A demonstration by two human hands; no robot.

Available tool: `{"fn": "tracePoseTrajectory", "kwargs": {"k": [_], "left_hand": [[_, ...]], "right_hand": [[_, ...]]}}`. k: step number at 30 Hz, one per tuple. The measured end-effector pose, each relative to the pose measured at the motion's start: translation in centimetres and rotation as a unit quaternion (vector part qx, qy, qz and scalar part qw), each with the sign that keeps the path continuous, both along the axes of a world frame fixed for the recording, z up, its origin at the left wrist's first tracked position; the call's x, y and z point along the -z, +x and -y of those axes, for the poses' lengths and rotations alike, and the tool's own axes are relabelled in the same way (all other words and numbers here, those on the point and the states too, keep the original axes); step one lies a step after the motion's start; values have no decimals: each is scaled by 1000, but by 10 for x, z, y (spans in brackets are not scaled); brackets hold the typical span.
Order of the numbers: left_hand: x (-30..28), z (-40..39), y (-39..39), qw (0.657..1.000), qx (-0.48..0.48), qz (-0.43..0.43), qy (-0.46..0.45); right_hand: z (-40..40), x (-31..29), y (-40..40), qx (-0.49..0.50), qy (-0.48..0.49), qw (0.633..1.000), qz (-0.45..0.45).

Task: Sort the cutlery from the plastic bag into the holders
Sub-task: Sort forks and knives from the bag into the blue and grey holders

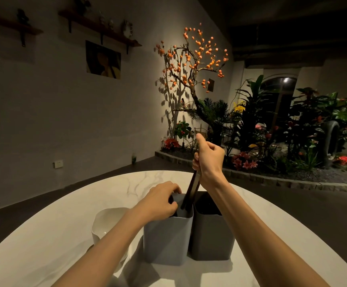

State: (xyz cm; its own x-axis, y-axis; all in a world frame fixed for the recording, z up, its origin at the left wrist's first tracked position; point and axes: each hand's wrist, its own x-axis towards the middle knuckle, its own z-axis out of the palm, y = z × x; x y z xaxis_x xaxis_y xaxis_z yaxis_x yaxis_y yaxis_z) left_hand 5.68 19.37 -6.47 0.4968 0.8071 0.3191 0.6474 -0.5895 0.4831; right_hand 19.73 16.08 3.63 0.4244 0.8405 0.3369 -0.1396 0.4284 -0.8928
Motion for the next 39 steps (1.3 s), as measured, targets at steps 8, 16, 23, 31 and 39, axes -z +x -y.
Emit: {"fn": "tracePoseTrajectory", "kwargs": {"k": [8, 16, 23, 31, 39], "left_hand": [[-1, 1, -3, 994, -42, 83, -59], [-12, 14, -9, 991, -28, 124, -37], [-9, 22, -40, 986, 16, 98, -133], [-14, 50, -65, 982, -4, 105, -158], [-33, 103, -80, 993, -15, 113, -43]], "right_hand": [[8, 50, -23, -47, -105, 981, 155], [17, 71, -21, -6, -63, 943, 328], [23, 86, -25, -35, -66, 767, 637], [37, 77, -30, -52, -87, 864, 493], [102, 67, -25, -28, 40, 889, 456]]}}
